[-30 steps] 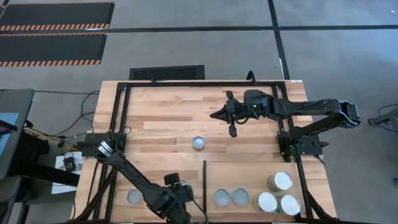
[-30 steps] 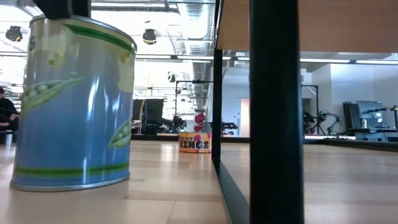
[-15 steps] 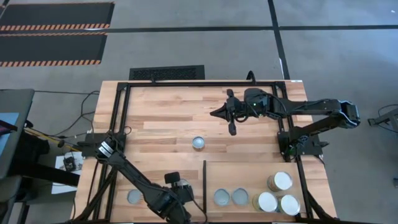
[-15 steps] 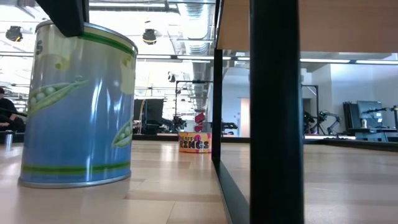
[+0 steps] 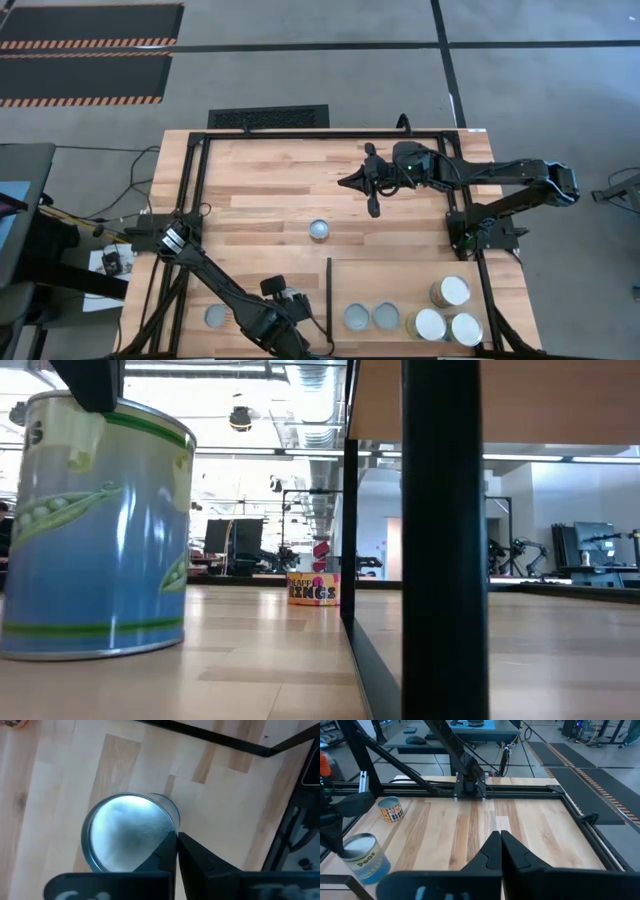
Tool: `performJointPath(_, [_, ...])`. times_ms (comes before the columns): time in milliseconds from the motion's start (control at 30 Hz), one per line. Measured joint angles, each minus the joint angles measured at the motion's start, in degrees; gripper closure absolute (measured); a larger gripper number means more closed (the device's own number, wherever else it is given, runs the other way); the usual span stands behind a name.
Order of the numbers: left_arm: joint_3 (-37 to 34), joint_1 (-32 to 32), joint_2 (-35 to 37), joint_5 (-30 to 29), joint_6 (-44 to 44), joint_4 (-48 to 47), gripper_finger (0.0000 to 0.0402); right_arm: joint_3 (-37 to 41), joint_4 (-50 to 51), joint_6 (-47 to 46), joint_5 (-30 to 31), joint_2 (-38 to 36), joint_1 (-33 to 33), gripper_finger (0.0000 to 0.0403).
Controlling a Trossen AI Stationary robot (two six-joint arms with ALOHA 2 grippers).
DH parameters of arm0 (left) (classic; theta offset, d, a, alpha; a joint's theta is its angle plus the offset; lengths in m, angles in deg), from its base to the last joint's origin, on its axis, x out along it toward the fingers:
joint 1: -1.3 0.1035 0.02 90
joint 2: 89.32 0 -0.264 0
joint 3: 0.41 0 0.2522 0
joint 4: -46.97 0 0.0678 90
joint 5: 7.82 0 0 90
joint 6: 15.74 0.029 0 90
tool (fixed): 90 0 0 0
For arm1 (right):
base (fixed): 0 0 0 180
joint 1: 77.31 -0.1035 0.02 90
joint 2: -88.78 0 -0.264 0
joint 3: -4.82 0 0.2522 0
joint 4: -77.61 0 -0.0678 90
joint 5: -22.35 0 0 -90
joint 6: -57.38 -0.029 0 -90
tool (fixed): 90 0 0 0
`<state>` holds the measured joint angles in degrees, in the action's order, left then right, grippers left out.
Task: Pick and place cans onto a shelf
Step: Put the canned peas on the shelf
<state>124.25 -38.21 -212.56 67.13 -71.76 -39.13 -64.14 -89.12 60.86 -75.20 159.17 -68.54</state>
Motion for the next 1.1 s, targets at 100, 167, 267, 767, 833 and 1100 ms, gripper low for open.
performJointPath(100, [0.01,0.07,0.0,-0.14,-0.82,0.29,0.0401,0.0,0.0,0.02,0.0,0.0,0.0,0.0396])
performJointPath(167, [0.02,0.29,0.0,-0.56,-1.7,-0.15,0.0401,0.0,0.0,0.04,0.0,0.0,0.0,0.0396])
performJointPath(267, [0.04,0.67,0.02,-1.32,-1.87,-0.31,0.04,0.0,0.01,0.07,0.0,0.0,0.0,0.0396])
performJointPath(767, [0.05,2.01,0.21,-1.19,1.56,-0.47,0.0329,0.0,0.02,1.22,0.0,-0.02,0.0,0.0396])
performJointPath(833, [-0.5,2.03,0.26,-1.2,0.8,-0.59,0.0321,0.0,0.01,1.23,0.0,-0.02,0.0,0.0396])
performJointPath(1100, [-3.23,2.27,0.79,-1.1,-0.93,0.51,0.0334,0.02,0.01,1.11,0.0,-0.02,0.0,0.0396])
